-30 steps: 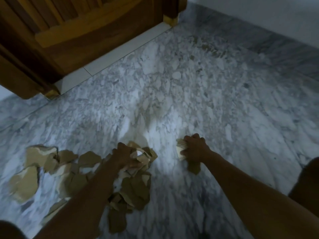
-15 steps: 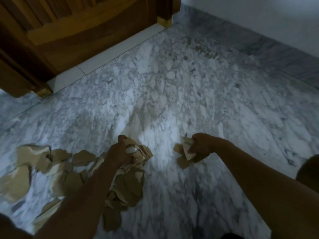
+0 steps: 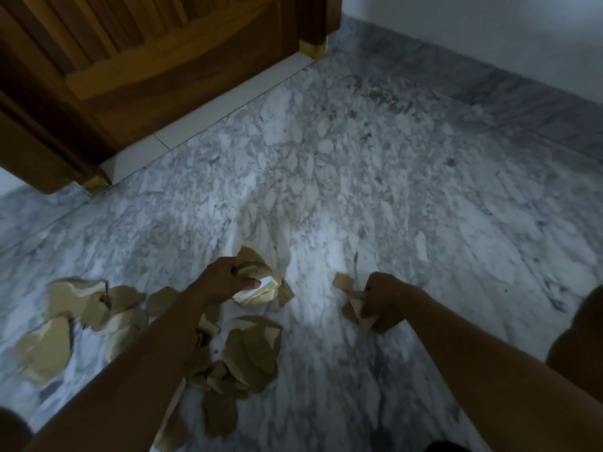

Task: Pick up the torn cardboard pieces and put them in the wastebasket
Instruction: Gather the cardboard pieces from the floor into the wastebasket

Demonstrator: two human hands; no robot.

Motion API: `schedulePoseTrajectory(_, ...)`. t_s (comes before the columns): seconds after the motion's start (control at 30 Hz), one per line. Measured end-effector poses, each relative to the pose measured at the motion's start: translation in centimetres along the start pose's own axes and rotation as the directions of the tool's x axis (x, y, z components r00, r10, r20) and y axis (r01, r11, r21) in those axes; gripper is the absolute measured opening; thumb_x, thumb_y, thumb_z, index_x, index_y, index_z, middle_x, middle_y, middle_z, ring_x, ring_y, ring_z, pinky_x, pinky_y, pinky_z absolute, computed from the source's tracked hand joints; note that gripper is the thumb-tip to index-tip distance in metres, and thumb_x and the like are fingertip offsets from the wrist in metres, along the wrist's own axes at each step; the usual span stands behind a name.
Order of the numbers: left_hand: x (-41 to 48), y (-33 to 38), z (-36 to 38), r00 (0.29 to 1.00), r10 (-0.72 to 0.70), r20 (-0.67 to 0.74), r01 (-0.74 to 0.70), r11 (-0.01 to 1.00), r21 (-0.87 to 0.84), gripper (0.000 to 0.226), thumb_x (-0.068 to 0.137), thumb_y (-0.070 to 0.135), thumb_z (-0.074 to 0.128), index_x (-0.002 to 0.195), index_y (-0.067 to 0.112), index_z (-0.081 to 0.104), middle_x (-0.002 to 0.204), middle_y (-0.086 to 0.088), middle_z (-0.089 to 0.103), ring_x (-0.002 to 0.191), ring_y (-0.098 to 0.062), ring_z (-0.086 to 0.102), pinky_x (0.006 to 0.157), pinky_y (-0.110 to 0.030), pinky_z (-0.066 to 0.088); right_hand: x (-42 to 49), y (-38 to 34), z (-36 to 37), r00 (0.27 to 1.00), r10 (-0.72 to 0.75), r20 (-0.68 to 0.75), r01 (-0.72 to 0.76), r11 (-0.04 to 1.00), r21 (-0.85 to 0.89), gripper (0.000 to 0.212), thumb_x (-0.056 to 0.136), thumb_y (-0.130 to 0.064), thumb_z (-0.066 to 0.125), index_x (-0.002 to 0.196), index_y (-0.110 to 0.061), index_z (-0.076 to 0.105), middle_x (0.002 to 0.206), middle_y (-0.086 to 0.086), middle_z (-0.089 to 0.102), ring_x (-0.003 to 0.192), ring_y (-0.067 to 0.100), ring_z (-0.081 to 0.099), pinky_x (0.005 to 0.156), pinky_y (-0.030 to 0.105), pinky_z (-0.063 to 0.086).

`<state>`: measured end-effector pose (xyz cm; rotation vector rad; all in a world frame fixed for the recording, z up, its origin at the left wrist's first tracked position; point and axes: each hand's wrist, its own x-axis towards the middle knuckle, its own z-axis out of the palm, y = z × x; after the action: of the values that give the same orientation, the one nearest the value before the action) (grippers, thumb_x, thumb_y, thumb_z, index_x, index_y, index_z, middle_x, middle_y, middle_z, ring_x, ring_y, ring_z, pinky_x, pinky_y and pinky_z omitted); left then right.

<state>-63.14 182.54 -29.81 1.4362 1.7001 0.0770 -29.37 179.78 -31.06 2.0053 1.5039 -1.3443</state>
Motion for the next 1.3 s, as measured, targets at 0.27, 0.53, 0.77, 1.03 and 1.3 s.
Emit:
schedulePoseTrajectory(0.27, 1.2, 2.0, 5.2, 0.999, 0.032, 0.034, -0.041, 0.951, 0.307, 0.074, 0.052, 0.055, 0.087, 0.112, 0.016, 0.068, 0.112, -0.007, 0.064, 0.105, -0.027, 0.064, 0.089, -0.034, 0.051, 1.8, -2.4, -0.9, 0.983, -0.122, -0.14, 0.117, 0.992, -0.046, 0.057, 0.078, -0.029, 0.08, 0.126, -0.01, 0.058, 0.124, 0.012, 0.057, 0.088, 0.019, 0.058, 0.073, 0.028, 0.053)
schedulePoseTrajectory(0.53, 2.0, 2.8, 7.3, 0.997, 0.073, -0.021, -0.056, 0.901, 0.431, 0.074, 0.068, 0.052, 0.081, 0.122, 0.015, 0.048, 0.121, -0.009, 0.06, 0.112, -0.031, 0.059, 0.09, -0.039, 0.05, 2.7, -2.2, 2.4, 0.914, -0.245, -0.324, 0.171, 0.955, -0.241, 0.054, 0.082, -0.039, 0.071, 0.126, -0.016, 0.048, 0.118, 0.01, 0.06, 0.104, 0.034, 0.06, 0.083, 0.039, 0.05)
schedulePoseTrajectory(0.77, 2.2, 2.8, 6.7, 0.999, -0.003, 0.037, -0.01, 0.93, 0.366, 0.09, 0.055, 0.064, 0.083, 0.126, 0.018, 0.051, 0.124, -0.004, 0.058, 0.11, -0.028, 0.06, 0.086, -0.033, 0.049, 2.7, -1.7, 3.1, 0.907, -0.248, -0.339, 0.151, 0.946, -0.288, 0.054, 0.088, -0.036, 0.067, 0.133, -0.012, 0.048, 0.125, 0.012, 0.059, 0.109, 0.029, 0.063, 0.09, 0.036, 0.05)
schedulePoseTrajectory(1.03, -0.5, 3.1, 5.1, 0.987, 0.004, -0.161, -0.002, 1.0, 0.007, 0.065, 0.065, 0.054, 0.08, 0.114, 0.012, 0.069, 0.11, -0.008, 0.07, 0.102, -0.023, 0.065, 0.082, -0.029, 0.049, 2.3, -3.2, 2.3, 0.925, -0.291, -0.246, 0.186, 0.908, -0.375, 0.051, 0.086, -0.03, 0.075, 0.127, -0.005, 0.056, 0.122, 0.014, 0.063, 0.11, 0.029, 0.064, 0.088, 0.031, 0.049)
schedulePoseTrajectory(1.3, -9.6, -2.3, 2.0, 0.897, -0.189, -0.4, 0.132, 0.977, -0.166, 0.041, 0.079, 0.026, 0.082, 0.109, 0.003, 0.068, 0.094, -0.01, 0.066, 0.09, -0.02, 0.061, 0.07, -0.019, 0.041, 0.0, -11.2, 6.3, 0.866, -0.458, 0.2, 0.491, 0.855, -0.167, 0.071, 0.086, -0.043, 0.073, 0.14, -0.003, 0.05, 0.141, 0.015, 0.053, 0.129, 0.031, 0.051, 0.092, 0.031, 0.042)
